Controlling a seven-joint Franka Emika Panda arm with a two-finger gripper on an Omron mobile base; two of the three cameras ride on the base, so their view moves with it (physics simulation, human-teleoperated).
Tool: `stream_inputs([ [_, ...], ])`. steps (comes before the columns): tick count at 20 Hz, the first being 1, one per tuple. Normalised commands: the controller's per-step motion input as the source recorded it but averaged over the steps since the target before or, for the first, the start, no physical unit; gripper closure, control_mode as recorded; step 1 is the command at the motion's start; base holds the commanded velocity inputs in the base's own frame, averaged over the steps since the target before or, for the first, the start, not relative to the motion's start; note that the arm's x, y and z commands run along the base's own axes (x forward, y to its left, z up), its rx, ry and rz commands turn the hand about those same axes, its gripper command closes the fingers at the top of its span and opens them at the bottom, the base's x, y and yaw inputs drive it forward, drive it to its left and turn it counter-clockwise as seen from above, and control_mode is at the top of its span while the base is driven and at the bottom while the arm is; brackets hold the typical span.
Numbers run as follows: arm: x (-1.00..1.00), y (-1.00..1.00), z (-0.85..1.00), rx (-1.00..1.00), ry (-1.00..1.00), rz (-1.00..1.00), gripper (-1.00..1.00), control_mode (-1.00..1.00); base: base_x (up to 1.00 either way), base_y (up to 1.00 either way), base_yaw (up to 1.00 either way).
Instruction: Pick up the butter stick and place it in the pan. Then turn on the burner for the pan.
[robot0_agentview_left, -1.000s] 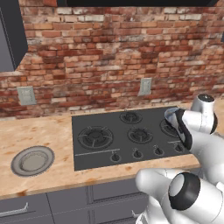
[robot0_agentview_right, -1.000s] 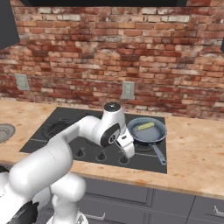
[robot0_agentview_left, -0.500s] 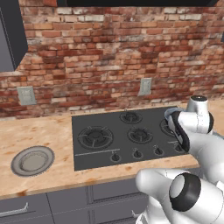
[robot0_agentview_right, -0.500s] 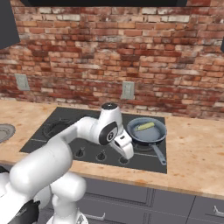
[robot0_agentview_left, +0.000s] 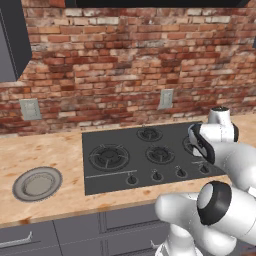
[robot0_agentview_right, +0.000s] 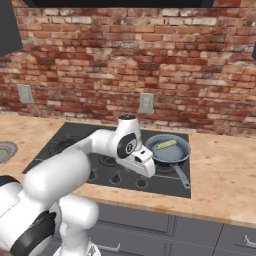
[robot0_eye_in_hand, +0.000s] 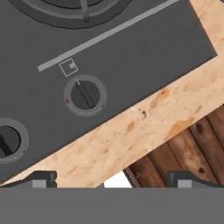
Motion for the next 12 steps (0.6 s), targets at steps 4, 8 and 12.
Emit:
stream_inputs([
  [4,0.03,0.00,-0.22,0.04,0.00,0.18,-1.00,-1.00,0.00,0.00,0.00],
  [8,0.08,-0.03,-0.14,0.09,0.01,0.19,-1.00,-1.00,0.00,0.00,0.00],
  [12,0.22,0.00,-0.16,0.07,0.03,0.17,-1.00,-1.00,0.00,0.00,0.00],
])
